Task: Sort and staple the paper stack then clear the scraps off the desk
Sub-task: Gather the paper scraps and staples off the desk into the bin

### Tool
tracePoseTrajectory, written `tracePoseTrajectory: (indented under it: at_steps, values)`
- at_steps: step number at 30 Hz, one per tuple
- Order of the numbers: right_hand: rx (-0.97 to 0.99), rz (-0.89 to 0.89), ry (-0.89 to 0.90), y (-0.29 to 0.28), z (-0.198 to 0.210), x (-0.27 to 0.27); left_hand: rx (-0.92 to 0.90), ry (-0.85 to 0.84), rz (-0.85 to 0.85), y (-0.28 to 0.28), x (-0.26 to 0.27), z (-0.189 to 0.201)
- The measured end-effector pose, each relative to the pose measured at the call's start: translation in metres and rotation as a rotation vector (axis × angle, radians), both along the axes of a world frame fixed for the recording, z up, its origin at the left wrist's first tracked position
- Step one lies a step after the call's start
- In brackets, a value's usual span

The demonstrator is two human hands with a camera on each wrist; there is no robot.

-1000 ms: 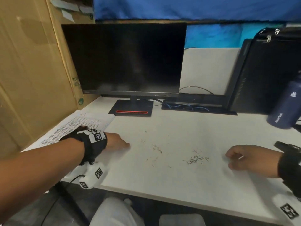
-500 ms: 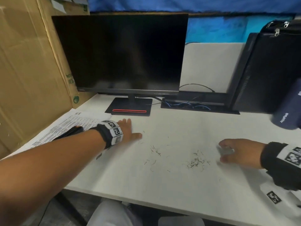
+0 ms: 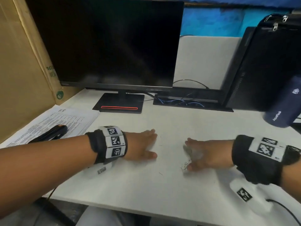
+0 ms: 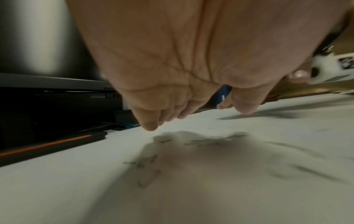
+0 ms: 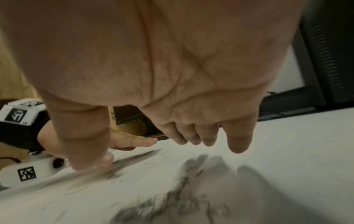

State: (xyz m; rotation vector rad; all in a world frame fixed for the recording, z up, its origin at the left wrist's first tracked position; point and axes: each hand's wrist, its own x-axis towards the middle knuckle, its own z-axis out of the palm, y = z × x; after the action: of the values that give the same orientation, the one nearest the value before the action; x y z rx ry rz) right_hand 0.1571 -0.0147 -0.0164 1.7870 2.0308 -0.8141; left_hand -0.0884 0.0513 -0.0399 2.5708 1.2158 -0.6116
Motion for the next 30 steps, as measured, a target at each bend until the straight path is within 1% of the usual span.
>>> tracePoseTrajectory:
  at_steps: [3,5,8,10,12,14,15,17,18,20,21,23,25,28,30]
  values:
    - [0.087,-0.029,-0.049,0.031,-0.002,-0.025,0.034,-0.007,0.068,0.029,0.028,-0.006]
    - [0.122,0.009,-0.060,0.045,-0.007,-0.041,0.025,0.025,0.050,0.032,0.040,-0.013]
    - [0.105,0.128,-0.115,0.052,-0.021,-0.046,0.006,0.098,-0.129,0.012,0.031,-0.018]
    - [0.055,0.200,-0.129,0.040,-0.031,-0.035,-0.040,0.100,-0.250,-0.007,0.006,-0.019]
    - [0.006,0.238,-0.083,0.016,-0.039,-0.016,-0.078,0.084,-0.316,-0.023,-0.028,-0.020]
    - [-0.022,0.222,0.015,-0.010,-0.043,0.003,-0.086,0.049,-0.303,-0.034,-0.057,-0.021]
    - [-0.011,0.199,0.063,-0.019,-0.041,0.010,-0.075,0.003,-0.271,-0.036,-0.066,-0.018]
    - [0.059,0.137,0.104,-0.025,-0.036,0.022,-0.045,-0.044,-0.138,-0.024,-0.076,-0.014]
    - [0.078,0.101,0.086,-0.023,-0.033,0.027,-0.021,-0.027,-0.037,-0.014,-0.078,-0.013]
    - [0.082,0.034,-0.010,-0.014,-0.031,0.033,0.056,-0.009,0.205,0.007,-0.077,-0.009]
    - [0.076,0.011,-0.052,-0.010,-0.032,0.032,0.093,0.001,0.293,0.014,-0.074,-0.009]
    - [0.095,0.020,-0.115,-0.005,-0.039,0.027,0.111,0.048,0.352,0.020,-0.062,-0.010]
    - [0.110,0.047,-0.140,-0.008,-0.046,0.016,0.060,0.082,0.318,0.012,-0.041,-0.012]
    - [0.048,0.122,-0.097,-0.030,-0.050,0.000,0.002,0.086,0.148,-0.021,-0.012,-0.013]
    - [0.015,0.186,-0.060,-0.047,-0.040,-0.002,-0.070,0.099,0.033,-0.042,-0.012,-0.013]
